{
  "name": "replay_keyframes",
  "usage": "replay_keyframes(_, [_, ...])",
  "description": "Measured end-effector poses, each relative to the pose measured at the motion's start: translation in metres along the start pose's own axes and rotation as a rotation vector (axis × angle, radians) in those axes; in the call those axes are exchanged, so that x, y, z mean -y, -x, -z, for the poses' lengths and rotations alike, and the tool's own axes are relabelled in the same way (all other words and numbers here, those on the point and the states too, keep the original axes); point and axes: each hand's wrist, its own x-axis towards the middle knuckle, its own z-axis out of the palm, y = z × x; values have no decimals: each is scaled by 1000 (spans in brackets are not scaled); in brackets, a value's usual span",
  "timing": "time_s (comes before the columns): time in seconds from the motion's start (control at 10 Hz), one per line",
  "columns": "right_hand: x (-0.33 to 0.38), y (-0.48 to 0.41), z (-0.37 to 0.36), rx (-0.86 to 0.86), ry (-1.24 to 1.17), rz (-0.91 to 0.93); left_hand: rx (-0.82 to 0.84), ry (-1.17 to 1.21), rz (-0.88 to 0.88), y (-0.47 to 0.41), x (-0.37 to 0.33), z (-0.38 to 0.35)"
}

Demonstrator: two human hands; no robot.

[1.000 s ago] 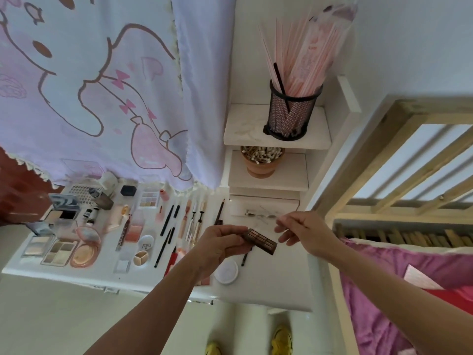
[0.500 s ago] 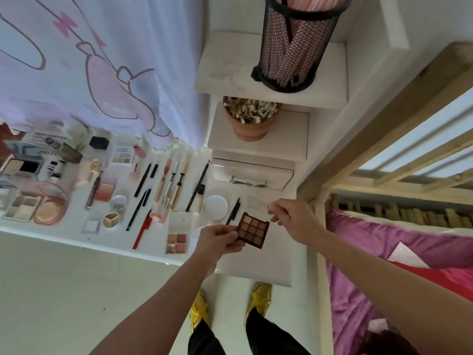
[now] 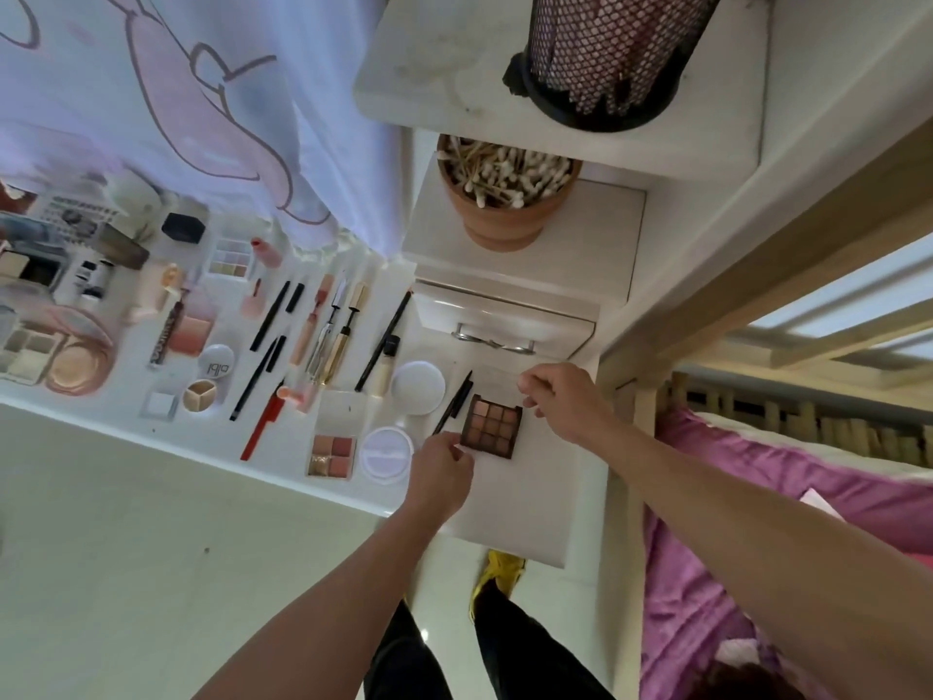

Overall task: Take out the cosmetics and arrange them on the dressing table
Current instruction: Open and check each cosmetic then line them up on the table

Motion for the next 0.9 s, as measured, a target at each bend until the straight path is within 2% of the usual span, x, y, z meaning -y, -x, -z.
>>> replay_keyframes(0.1, [-1,-5,1,-7,-23,-6,-4,-76,-6,-3,2,-3])
replay_keyframes(0.3, [-2,-14,1,-67,-283,-160,-12,-76,-11,-5,1,-5])
replay_keyframes(0.4, [-1,-18,0,-92,-328,-213,-5,-73,-6,-5,-2,-5])
replay_keyframes(0.7, [-1,-17,0,-125,-324,-238,44,-81,21,-1,-5,-4])
replay_keyframes(0.9, [-1,-6,8,-122,-229,-253,15,-95,-25,9,-6,10])
